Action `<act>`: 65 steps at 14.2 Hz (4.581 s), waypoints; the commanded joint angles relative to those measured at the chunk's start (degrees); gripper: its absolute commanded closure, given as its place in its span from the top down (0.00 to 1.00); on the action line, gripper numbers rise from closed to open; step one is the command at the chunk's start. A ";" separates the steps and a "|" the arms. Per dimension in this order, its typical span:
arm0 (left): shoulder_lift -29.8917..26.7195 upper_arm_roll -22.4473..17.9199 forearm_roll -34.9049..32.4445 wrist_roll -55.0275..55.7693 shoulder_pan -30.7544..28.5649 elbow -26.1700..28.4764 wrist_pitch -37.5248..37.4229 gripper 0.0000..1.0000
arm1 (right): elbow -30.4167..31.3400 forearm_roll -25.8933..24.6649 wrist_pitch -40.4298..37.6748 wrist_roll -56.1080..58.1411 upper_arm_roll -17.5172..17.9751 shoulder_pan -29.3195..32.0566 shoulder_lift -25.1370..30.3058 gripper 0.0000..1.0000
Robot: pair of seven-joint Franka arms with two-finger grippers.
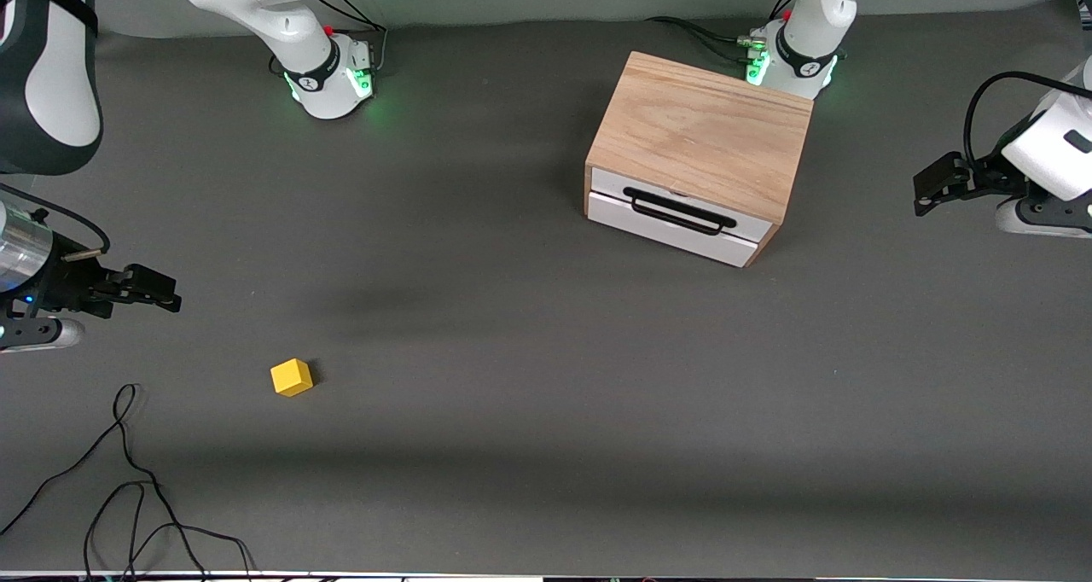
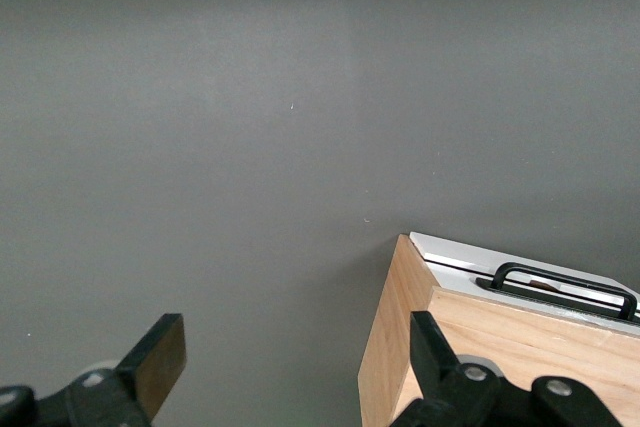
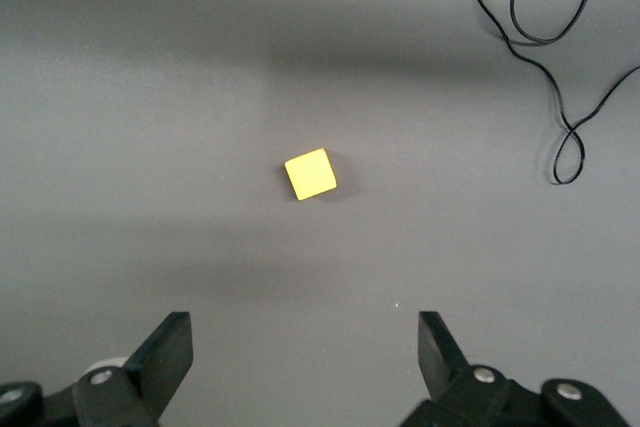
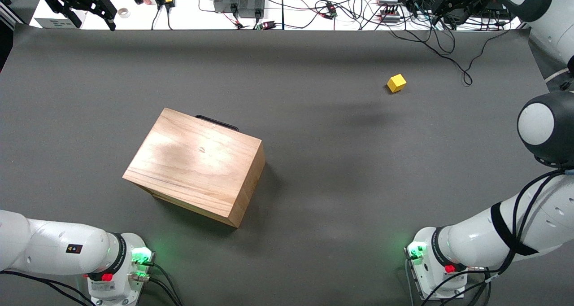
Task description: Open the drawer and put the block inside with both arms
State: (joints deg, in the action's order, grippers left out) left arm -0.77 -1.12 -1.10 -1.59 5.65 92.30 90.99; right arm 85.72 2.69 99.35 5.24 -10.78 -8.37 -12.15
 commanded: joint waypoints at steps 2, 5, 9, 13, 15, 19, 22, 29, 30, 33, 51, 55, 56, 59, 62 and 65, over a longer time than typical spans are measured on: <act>-0.37 -0.11 0.58 -1.04 -0.11 -0.02 0.24 1.00 | -0.56 0.12 -1.88 0.04 -0.64 0.02 1.08 1.00; -0.37 -0.11 0.58 -1.04 -0.20 -0.02 0.24 1.00 | -1.17 0.30 -1.62 -0.84 -0.47 -0.25 -0.15 1.00; -0.37 -0.11 0.58 -1.04 -0.20 -0.02 0.24 1.00 | -1.35 0.39 0.32 -0.67 -0.56 -0.07 -2.17 1.00; -0.37 -0.11 0.58 -1.04 -0.20 -0.10 0.24 1.00 | -1.35 3.97 0.41 -0.75 -0.56 -0.07 -3.40 1.00; -0.37 -0.11 0.58 -1.04 -0.20 -0.10 0.24 1.00 | -1.26 3.90 0.41 -0.75 -0.47 -0.25 -3.58 1.00; -0.20 -0.11 0.58 -1.04 -0.02 -0.19 0.07 1.00 | -1.26 3.72 3.47 -0.66 -0.47 -0.25 -5.42 1.00; 0.50 0.06 0.93 -1.31 0.41 -0.37 0.60 1.00 | -1.08 3.46 4.36 -0.75 -0.20 -1.21 -5.78 1.00; 3.40 0.32 1.54 2.28 1.03 -0.11 0.24 1.00 | -1.96 3.55 7.70 0.21 -0.03 -1.13 -10.78 1.00; 4.10 0.50 1.54 5.51 1.38 -0.19 0.85 1.00 | -2.05 3.55 7.70 0.21 -0.03 -1.13 -10.96 1.00; 5.86 1.99 3.04 15.54 4.10 -0.11 3.40 1.00 | -1.88 3.46 9.71 0.13 -0.12 -1.13 -10.96 1.00; 25.37 2.17 3.21 80.85 24.41 2.53 9.91 1.00 | -1.00 3.46 15.44 -0.05 -0.03 -1.48 -10.88 1.00; 26.08 2.08 5.32 84.56 24.23 4.99 9.39 1.00 | -1.00 3.46 15.44 -0.05 0.06 -1.48 -10.88 1.00; 26.08 2.17 5.41 84.65 24.24 5.26 9.12 1.00 | -1.00 3.46 15.44 -0.05 0.06 -1.48 -10.88 1.00; 26.17 2.17 7.16 86.32 24.15 7.01 8.60 1.00 | -0.82 3.46 15.44 0.04 -0.03 -1.48 -10.79 1.00; 26.43 2.17 7.43 86.41 23.80 7.10 8.16 1.00 | -0.82 3.46 15.44 0.13 0.06 -1.39 -10.79 1.00; 27.92 2.08 9.36 86.41 23.62 7.28 8.07 1.00 | -0.82 3.46 15.44 0.13 0.06 -1.39 -10.79 1.00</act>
State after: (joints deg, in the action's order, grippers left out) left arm 26.51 1.39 6.52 83.87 29.14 99.31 99.76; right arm 84.89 5.38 114.31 5.24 -10.49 -9.47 -22.93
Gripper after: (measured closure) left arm 0.000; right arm 0.000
